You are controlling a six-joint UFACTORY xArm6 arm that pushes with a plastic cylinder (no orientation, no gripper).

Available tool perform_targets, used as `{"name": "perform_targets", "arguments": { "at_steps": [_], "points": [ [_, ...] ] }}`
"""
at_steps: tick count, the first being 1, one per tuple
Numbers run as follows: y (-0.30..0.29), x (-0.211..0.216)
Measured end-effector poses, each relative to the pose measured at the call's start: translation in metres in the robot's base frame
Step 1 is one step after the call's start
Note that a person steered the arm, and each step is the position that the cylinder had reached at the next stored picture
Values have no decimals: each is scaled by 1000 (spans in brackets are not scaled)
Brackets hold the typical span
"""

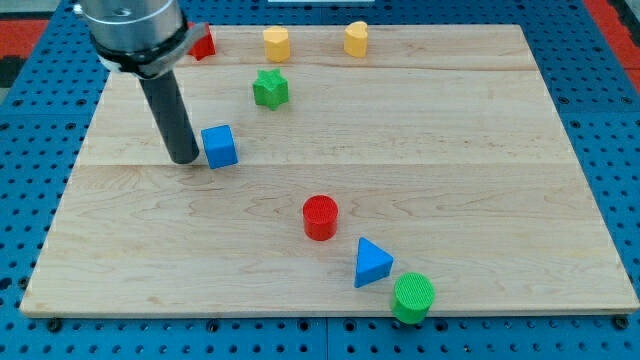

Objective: Push the red circle towards the center left

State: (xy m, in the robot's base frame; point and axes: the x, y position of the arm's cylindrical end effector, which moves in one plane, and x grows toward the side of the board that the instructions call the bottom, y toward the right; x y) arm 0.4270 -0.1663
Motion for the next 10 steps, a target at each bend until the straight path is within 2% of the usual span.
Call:
{"name": "perform_targets", "arguments": {
  "at_steps": [2, 3, 4, 5, 7, 8, 9, 10],
  "points": [
    [61, -11],
    [-6, 0],
    [-58, 56],
    [7, 69],
    [101, 37],
    [138, 46],
    [238, 65],
    [254, 108]
  ]
}}
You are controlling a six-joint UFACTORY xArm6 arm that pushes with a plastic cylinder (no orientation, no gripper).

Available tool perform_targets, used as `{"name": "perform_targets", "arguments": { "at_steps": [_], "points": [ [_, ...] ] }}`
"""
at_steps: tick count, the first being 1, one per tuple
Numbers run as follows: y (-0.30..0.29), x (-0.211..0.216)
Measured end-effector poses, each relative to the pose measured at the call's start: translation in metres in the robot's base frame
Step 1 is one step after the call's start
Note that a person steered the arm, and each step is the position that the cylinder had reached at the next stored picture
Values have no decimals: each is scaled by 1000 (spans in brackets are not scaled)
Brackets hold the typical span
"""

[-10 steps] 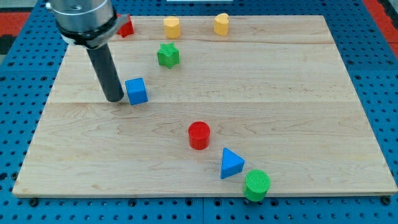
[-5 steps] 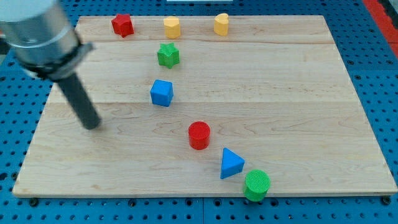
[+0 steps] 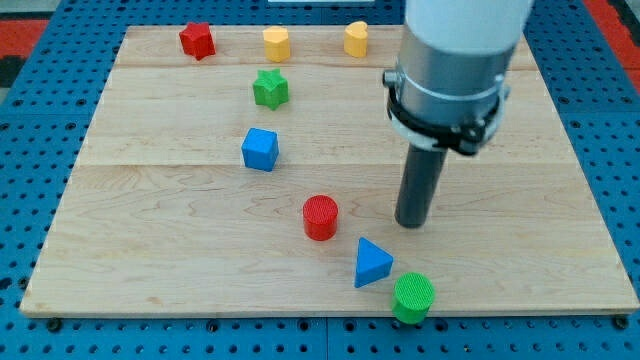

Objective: Push the red circle towards the center left

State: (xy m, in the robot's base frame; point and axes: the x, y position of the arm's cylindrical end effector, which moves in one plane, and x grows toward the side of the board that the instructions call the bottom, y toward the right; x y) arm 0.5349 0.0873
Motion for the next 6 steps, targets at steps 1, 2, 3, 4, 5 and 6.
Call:
{"name": "perform_targets", "arguments": {
  "at_steps": [1, 2, 3, 4, 5, 6],
  "points": [
    [-52, -8],
    [-79, -17],
    [-79, -14],
    [-75, 3],
    [-133, -4],
    [-145, -22]
  ]
}}
